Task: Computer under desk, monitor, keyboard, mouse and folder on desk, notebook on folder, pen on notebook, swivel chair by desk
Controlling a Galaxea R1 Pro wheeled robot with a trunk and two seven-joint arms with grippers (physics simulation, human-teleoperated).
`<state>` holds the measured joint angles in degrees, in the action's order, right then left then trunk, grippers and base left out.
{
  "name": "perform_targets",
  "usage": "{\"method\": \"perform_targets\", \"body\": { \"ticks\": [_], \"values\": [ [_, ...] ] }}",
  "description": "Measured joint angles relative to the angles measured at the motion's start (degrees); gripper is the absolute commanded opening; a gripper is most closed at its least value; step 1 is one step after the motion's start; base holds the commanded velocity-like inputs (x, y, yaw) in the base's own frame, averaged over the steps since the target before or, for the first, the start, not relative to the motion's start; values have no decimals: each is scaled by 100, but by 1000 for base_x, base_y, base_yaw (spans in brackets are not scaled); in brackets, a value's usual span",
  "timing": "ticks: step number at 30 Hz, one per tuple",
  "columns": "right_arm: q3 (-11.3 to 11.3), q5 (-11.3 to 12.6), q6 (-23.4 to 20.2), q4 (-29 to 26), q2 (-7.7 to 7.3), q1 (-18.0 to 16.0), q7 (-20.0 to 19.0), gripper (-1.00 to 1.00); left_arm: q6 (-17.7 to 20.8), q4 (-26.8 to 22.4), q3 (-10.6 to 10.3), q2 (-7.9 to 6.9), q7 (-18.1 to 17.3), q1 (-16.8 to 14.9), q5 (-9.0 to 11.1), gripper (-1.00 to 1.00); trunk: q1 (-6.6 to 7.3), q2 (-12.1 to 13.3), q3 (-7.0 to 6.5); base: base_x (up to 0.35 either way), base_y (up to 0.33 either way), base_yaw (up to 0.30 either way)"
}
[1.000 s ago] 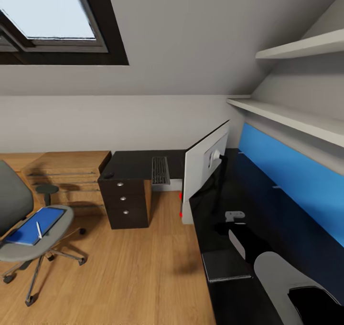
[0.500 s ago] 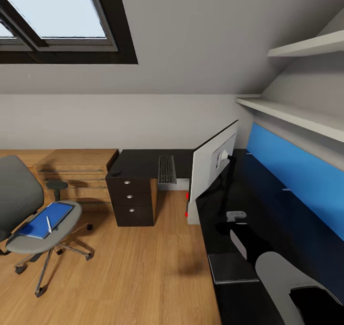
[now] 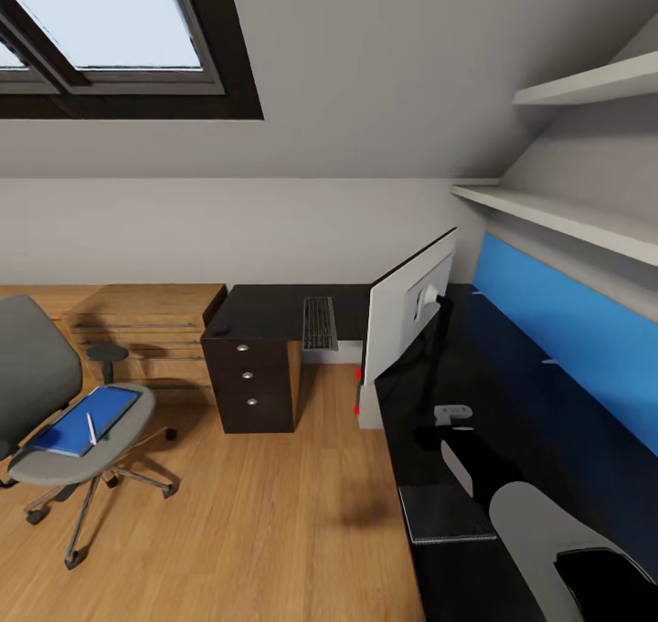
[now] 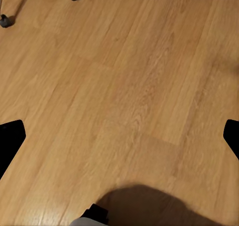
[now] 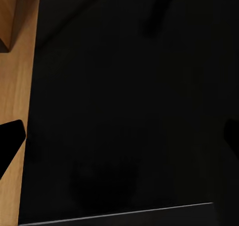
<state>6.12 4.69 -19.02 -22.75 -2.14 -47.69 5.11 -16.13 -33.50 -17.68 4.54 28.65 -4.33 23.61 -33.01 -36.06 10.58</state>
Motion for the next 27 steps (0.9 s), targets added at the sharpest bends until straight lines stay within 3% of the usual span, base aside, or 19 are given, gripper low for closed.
{"method": "perform_targets", "body": {
  "ticks": [27],
  "values": [
    [-41, 64, -139, -27, 16, 2, 26, 100, 11, 0, 5, 10, 2, 0, 3, 100, -594, -1085, 491, 0, 0, 0]
  ]
}}
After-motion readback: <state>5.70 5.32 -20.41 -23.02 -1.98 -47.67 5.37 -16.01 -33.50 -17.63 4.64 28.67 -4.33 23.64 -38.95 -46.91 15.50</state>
